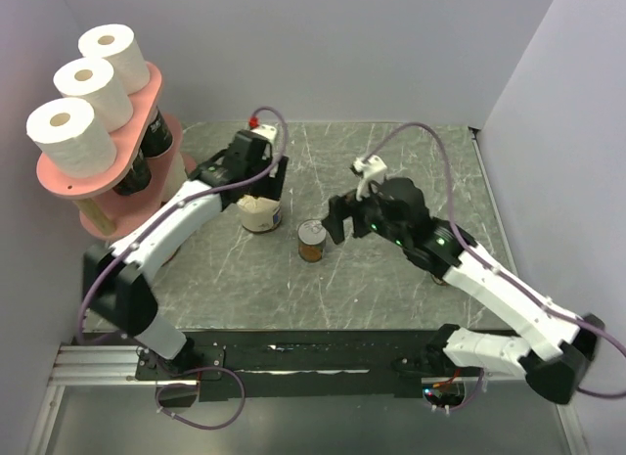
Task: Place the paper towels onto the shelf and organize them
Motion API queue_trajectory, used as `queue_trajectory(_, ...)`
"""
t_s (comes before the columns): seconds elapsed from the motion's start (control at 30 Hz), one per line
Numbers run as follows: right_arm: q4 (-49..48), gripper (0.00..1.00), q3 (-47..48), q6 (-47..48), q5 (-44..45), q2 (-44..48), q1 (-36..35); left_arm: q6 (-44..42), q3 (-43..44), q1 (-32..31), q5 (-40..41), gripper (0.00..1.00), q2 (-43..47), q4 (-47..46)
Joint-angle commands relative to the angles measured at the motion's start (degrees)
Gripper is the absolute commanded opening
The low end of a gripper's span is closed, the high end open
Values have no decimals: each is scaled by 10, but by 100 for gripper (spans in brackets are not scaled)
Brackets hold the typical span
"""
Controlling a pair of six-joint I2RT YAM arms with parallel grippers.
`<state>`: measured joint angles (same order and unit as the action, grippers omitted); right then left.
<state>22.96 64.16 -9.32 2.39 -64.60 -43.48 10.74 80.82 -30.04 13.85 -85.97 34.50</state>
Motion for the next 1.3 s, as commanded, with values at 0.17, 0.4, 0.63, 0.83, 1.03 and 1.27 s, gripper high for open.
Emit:
queue_trajectory(0.17, -30, 100, -70, 6, 31, 138, -5, -9, 94, -15, 28, 89, -129, 6)
queue_trajectory(0.4, -29, 100, -86, 15, 23, 165, -4, 2, 112, -16, 31, 84, -186, 12)
queue_trajectory(0.63, -34, 100, -86, 19, 22, 167, -5, 14, 102, -21, 16, 74, -211, 12)
queue_trajectory(0.83, -39, 100, -88, 15, 16, 164, -5, 21, 90, -25, 33, 69, -217, 14)
queue_trajectory(1.03, -41, 100, -87, 7, 14, 166, -4, 38, 77, -27, 49, 64, -218, 19)
queue_trajectory(1.27, -36, 100, -81, 3, 8, 165, -4, 40, 77, -32, 67, 74, -203, 36)
